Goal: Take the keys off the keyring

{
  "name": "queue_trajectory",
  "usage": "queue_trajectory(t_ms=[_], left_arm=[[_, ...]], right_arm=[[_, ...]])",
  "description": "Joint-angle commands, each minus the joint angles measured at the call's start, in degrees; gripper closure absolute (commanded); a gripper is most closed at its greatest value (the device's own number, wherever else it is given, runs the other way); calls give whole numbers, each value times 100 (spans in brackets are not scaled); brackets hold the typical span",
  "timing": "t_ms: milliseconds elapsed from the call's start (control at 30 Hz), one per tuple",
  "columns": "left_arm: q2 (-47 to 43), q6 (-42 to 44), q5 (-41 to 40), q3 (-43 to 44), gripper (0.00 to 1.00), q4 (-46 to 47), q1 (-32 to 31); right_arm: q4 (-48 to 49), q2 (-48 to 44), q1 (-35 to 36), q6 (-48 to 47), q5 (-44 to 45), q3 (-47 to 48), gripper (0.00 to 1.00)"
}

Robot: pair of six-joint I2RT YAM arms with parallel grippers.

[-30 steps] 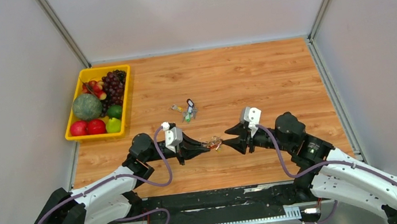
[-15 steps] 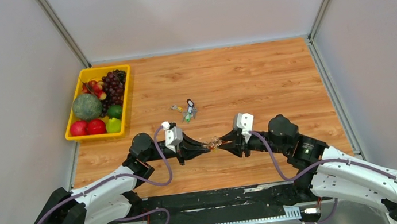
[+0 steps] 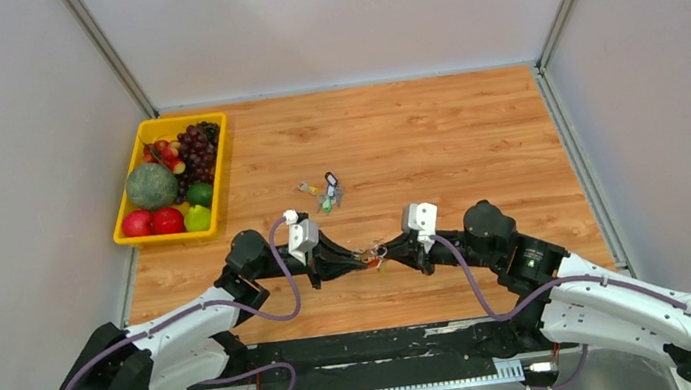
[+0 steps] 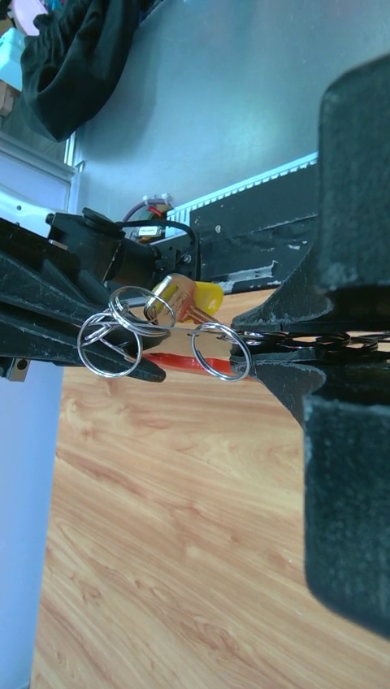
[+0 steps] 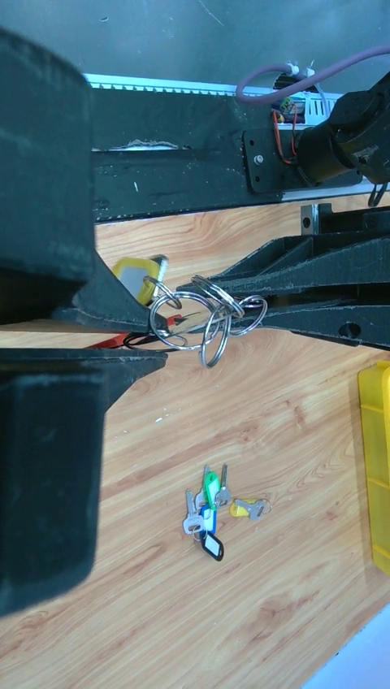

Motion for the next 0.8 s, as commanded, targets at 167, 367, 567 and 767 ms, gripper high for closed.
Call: queue_trajectory(t_ms=[167,367,567,767], left_arm=[[-577,84,-1424,-22,19,108,-41],[-1327,225,-2625,-533,8,194,-41],[-1120,182,-2436,-419,15,275,-41],[-476,35,-1864,-171,25,441,-40]], right_arm=[[427,-26,41,696,1288,267,100],[191,203,43,1218,2809,468,100],[153,951,222,896,3650,909,100],[1185,1139,595,-32,3437,891,100]])
